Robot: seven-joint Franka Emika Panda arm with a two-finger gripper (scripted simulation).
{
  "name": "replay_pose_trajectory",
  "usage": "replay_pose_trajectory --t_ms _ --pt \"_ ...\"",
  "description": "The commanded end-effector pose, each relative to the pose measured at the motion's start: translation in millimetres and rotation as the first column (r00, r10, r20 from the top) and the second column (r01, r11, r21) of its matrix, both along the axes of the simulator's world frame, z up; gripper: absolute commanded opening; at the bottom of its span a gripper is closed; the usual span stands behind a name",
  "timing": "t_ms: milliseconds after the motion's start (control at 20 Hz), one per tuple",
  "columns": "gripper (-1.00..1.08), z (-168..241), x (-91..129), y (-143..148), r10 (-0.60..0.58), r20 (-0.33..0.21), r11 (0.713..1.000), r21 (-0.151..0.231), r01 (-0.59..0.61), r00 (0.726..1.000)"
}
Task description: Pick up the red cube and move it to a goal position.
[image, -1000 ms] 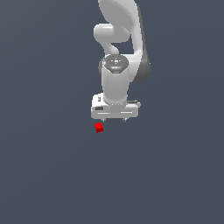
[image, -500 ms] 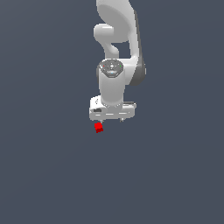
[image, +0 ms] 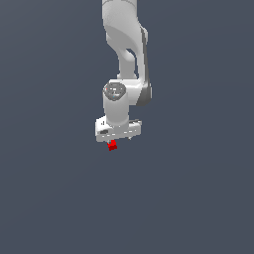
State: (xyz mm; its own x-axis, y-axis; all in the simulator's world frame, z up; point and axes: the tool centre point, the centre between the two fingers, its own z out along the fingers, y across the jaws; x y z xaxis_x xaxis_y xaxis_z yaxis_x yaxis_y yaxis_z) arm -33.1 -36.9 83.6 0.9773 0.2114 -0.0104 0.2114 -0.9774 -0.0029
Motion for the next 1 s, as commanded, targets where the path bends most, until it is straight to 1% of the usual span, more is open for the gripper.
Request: replay_pose_trajectory --t_ms 0,400,750,800,950 --pt "1.00 -17.0 -5.3 -11.1 0.037 0.003 0.999 0.000 -0.037 0.999" --pt "1.00 -53.6 -12.9 -35.6 0.115 0.009 0.993 0.000 -0.115 0.993" --pt "1.00 -63.7 -13.4 -42.7 0.136 0.011 0.991 0.000 -0.136 0.991" --pt "-1.00 -63.7 -13.4 -42.7 0.136 0.011 0.991 0.000 -0.136 0.991" --pt "-1.00 -63.7 -13.4 -42.7 0.136 0.011 0.991 0.000 -0.136 0.991"
